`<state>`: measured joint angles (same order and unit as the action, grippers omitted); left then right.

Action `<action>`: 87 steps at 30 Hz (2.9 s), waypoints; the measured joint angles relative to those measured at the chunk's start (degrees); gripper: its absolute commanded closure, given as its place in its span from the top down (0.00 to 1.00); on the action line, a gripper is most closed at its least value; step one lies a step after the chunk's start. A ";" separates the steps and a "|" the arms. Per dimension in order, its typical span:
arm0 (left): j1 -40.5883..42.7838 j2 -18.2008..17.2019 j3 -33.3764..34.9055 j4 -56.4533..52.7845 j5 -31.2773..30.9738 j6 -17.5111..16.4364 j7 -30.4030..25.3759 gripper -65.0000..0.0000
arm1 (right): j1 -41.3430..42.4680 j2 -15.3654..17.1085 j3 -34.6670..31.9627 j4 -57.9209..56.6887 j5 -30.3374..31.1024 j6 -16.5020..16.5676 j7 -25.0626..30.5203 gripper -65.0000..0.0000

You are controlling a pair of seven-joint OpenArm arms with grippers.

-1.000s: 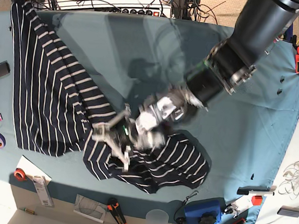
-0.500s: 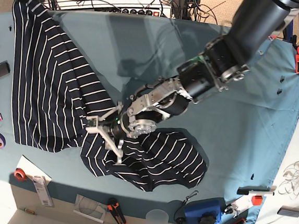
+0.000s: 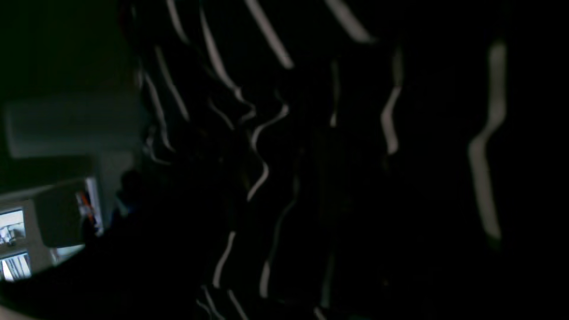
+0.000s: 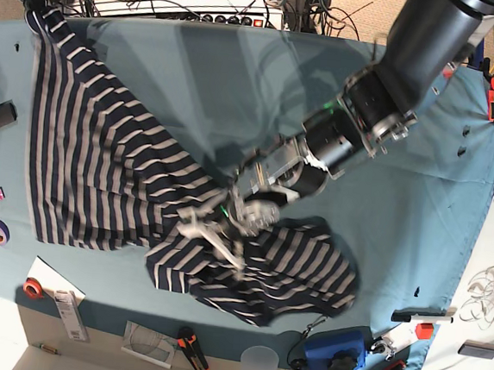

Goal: Layout the t-shirt on the table in an organized manner, then fold the t-shirt properly

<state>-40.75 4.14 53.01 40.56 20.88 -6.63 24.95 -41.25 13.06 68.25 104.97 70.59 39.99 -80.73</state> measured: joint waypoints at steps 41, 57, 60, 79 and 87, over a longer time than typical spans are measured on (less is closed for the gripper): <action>2.19 0.28 -6.47 19.50 -22.86 6.23 46.31 0.06 | 18.69 0.11 -5.77 -0.02 -1.55 -0.04 -0.28 0.27; 1.51 0.00 -16.17 28.89 -22.51 6.38 46.60 0.34 | 18.23 0.20 -18.40 -0.11 -23.32 -0.09 5.16 0.29; 1.18 0.00 -19.08 32.50 -22.49 6.40 46.27 0.34 | 18.34 0.26 -23.19 -0.09 -26.36 -0.04 5.57 0.29; 1.18 -6.69 -33.18 37.81 -30.36 4.52 45.07 0.34 | 18.73 1.07 -39.82 0.72 -39.78 -0.33 8.98 0.04; 1.99 -8.72 -31.17 37.86 -40.68 -29.29 42.03 0.34 | 18.73 1.03 -40.15 0.81 -43.41 0.15 10.29 0.00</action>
<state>-38.76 -4.58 21.85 78.41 -19.79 -35.92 66.98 -22.52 14.09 28.10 105.78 27.18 40.14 -70.43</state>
